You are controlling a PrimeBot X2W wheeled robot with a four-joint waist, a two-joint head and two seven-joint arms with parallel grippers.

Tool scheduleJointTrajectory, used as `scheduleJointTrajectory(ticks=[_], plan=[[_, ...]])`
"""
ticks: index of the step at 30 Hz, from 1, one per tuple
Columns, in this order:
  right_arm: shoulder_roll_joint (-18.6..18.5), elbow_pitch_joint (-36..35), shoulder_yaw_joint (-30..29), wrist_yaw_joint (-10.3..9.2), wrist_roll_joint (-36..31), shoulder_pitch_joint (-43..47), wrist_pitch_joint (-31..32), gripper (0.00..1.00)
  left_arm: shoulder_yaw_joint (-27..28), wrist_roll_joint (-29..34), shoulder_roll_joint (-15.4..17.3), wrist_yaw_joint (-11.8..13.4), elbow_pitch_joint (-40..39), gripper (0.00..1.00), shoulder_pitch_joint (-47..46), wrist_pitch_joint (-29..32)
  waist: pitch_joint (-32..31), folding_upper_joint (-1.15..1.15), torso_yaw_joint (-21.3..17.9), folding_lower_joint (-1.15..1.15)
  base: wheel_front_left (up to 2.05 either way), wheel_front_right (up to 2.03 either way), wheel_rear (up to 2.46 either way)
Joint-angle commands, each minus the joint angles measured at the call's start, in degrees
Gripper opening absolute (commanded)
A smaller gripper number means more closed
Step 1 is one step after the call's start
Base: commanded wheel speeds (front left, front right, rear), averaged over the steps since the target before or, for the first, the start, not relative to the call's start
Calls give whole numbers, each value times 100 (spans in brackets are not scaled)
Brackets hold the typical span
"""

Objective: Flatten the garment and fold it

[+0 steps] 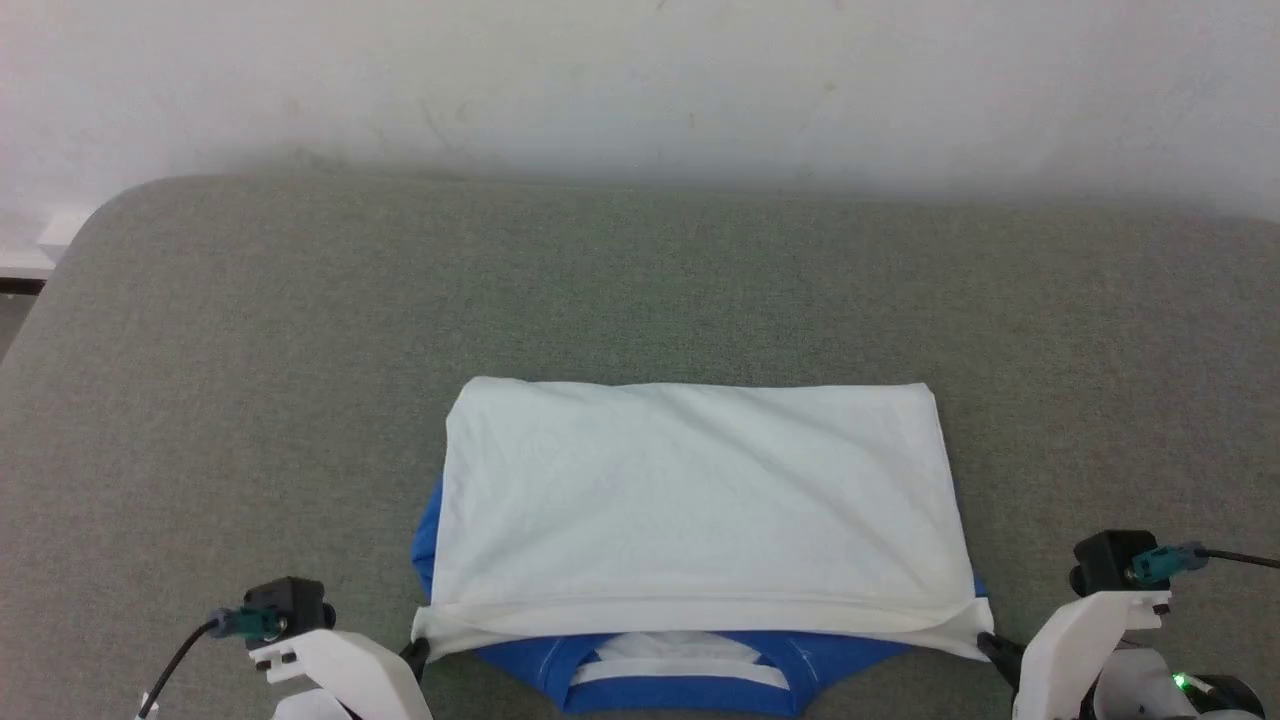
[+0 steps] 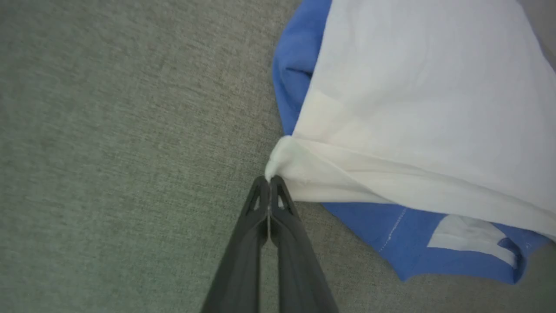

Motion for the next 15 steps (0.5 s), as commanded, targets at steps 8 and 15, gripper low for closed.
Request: scheduleJointTrajectory(ticks=[8, 15], plan=[[12, -395, -236, -5, 1, 191, 160, 100, 67, -79, 254, 250, -129, 100, 86, 336, -35, -1, 34, 0, 0, 0, 0], [165, -1123, -955, -5, 394, -26, 363, 100, 541, 25, 650, 605, -667, 100, 82, 156, -50, -1, 28, 0, 0, 0, 0]])
